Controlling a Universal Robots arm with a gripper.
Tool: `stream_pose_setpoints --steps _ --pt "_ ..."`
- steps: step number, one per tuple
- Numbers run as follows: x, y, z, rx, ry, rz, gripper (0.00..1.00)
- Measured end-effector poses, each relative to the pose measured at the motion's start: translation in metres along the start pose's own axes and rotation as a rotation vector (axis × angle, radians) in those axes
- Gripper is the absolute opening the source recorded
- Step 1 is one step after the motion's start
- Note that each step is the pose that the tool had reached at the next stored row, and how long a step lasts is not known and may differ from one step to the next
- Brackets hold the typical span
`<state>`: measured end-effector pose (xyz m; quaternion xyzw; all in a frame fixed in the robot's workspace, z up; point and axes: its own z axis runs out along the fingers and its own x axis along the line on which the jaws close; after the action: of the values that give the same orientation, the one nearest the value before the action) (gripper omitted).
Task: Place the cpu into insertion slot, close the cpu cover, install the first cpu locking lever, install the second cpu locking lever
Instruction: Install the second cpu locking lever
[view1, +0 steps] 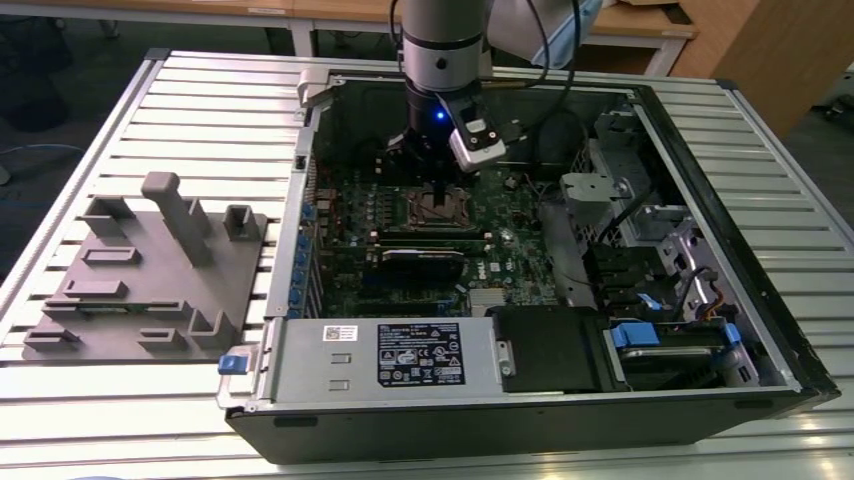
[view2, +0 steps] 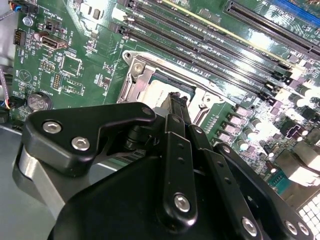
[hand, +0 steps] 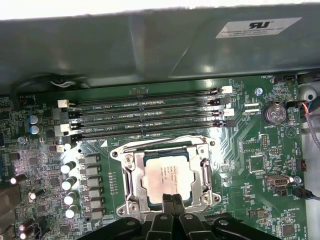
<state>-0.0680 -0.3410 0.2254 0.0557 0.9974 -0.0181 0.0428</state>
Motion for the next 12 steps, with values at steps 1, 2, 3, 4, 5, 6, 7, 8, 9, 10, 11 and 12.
stream_pose_setpoints --steps 1,2,3,4,5,6,7,8,9,10,11,12 --pt "0.0 0.0 -0.0003 0.0002 0.0001 0.0 0.11" --pt "0.0 0.0 -0.0006 0.0003 0.0001 0.0 0.11" --pt "-0.0001 0.0 -0.0008 0.0002 0.0001 0.0 0.11" --pt "-0.0001 0.0 -0.0009 -0.0001 0.0 0.0 0.11" --pt "-0.0001 0.0 -0.001 -0.0002 -0.0001 0.0 0.11" --pt "-0.0001 -0.0001 -0.0015 0.0002 0.0001 0.0 0.11" --pt "-0.0002 -0.0001 -0.0019 0.0002 0.0001 0.0 0.11" --pt "-0.0002 0.0 -0.0019 0.0 0.0 0.0 0.11" --pt "-0.0002 0.0 -0.0019 -0.0004 -0.0001 0.0 0.11" --pt "-0.0002 0.0 -0.0021 -0.0002 0.0 0.0 0.11" --pt "-0.0002 0.0 -0.0023 -0.0001 0.0 0.0 0.11" --pt "-0.0002 0.0 -0.0024 -0.0003 0.0 0.0 0.11"
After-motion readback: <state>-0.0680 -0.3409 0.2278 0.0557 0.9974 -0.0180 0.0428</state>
